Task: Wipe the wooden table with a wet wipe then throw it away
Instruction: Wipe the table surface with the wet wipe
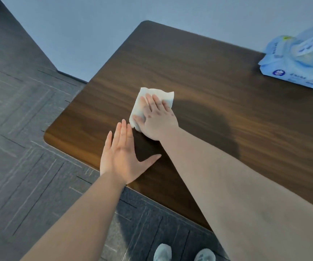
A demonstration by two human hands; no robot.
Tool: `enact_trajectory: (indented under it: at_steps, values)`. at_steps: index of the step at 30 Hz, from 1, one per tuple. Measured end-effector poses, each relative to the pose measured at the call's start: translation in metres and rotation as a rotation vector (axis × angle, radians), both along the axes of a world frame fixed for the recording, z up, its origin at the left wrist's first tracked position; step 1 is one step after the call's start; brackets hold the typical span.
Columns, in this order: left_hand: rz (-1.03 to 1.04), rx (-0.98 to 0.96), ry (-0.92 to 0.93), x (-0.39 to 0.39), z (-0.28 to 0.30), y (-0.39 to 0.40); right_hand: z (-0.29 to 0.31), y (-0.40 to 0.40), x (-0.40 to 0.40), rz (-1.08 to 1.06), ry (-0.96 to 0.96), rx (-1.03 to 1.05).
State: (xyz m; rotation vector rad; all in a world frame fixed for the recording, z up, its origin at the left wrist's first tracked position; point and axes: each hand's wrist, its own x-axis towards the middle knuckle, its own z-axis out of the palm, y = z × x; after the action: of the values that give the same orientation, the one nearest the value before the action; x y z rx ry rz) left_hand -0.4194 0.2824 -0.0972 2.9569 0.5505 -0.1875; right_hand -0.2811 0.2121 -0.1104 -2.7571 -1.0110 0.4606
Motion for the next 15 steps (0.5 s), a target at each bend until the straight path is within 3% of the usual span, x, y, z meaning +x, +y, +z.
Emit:
enact_trajectory:
  at_steps: [6,15]
  values:
    - [-0.013,-0.001,-0.005,0.0,-0.001,-0.001,-0.003,0.037,0.006,0.078,-0.041,0.017]
    - [-0.011,0.002,-0.048,-0.002,-0.005,-0.002,-0.004,0.033,0.006,0.06,-0.055,0.009]
